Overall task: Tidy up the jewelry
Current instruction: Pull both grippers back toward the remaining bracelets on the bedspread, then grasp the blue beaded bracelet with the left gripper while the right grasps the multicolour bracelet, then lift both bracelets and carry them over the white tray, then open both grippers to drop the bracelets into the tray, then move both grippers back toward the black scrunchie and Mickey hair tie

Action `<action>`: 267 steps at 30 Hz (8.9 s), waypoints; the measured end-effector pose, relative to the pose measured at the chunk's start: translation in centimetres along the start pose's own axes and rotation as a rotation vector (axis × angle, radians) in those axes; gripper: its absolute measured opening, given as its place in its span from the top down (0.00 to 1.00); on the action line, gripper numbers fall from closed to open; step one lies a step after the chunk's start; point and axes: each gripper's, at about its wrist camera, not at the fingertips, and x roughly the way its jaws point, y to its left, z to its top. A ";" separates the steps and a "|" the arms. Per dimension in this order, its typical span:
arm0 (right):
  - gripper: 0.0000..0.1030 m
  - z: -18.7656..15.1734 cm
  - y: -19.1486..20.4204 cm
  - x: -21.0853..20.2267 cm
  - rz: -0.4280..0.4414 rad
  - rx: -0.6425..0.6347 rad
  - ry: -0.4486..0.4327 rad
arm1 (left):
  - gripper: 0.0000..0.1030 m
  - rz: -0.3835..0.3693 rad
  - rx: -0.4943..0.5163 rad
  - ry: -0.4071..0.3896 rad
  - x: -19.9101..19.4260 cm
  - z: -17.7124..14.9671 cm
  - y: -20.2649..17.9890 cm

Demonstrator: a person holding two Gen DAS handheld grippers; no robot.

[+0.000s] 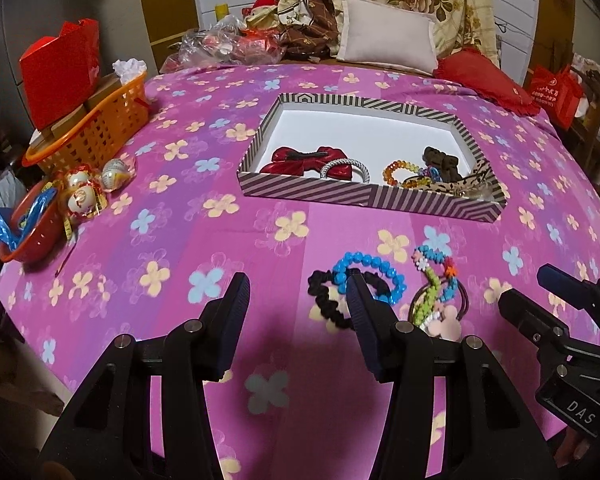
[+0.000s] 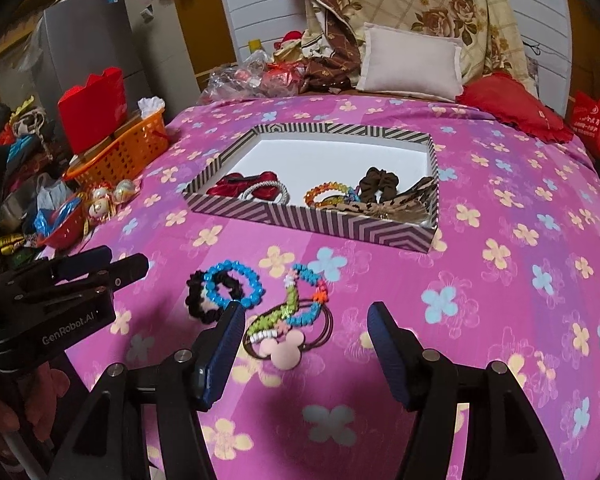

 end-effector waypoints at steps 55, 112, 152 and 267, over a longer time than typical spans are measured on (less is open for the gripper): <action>0.45 2.0 -0.8 9.6 0.037 -0.025 0.144 | 0.52 -0.109 -0.141 0.213 6.8 0.5 4.9; 0.89 4.8 0.6 0.9 0.118 -0.085 -0.073 | 0.91 -0.302 -0.054 0.164 2.7 7.8 1.7; 0.89 7.9 -0.9 1.2 0.089 -0.096 -0.084 | 0.91 -0.230 -0.021 0.119 2.5 10.3 0.3; 0.59 3.4 -0.9 3.2 0.020 0.023 0.007 | 0.52 -0.001 -0.018 0.060 3.6 3.0 0.7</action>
